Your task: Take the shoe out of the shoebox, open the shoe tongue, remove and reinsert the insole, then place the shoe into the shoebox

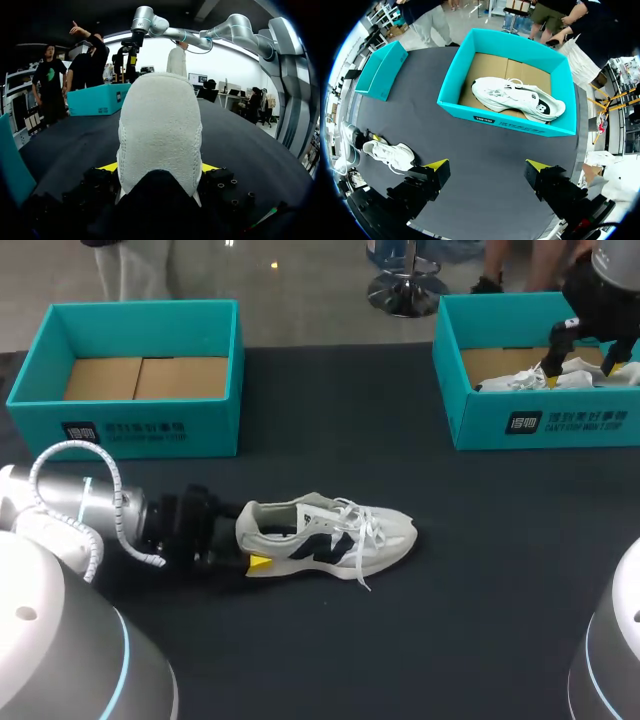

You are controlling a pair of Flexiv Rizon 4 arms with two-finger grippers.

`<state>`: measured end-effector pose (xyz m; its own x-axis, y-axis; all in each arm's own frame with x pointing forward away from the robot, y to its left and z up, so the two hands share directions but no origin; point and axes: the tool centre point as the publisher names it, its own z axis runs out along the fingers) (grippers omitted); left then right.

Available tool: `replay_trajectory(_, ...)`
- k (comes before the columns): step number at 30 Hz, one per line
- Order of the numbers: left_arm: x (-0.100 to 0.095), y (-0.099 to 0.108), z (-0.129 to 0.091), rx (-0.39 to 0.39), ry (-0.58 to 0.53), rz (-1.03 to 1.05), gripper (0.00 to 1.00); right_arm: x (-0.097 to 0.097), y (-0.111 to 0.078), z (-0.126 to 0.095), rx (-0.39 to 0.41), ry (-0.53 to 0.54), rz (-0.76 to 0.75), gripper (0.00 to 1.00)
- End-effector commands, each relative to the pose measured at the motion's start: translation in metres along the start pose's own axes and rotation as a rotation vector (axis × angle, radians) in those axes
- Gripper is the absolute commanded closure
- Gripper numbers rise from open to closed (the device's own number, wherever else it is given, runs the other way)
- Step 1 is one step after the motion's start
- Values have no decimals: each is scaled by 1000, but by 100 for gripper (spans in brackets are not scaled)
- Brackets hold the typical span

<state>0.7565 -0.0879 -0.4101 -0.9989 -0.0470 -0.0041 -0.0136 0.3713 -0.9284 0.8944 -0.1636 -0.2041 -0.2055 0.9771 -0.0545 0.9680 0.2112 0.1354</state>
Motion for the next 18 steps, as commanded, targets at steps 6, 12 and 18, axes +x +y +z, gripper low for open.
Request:
replay_trajectory(6, -3, 4, 5, -33, -21, -6, 100, 0, 1, 0, 1, -1, 0, 0)
replay_trajectory(12, -5, 7, 5, -39, -16, -6, 100, 0, 1, 0, 1, -1, 0, 0)
replay_trajectory(18, -8, 7, 5, -45, -1, 6, 100, 0, 1, 0, 1, -1, 0, 0)
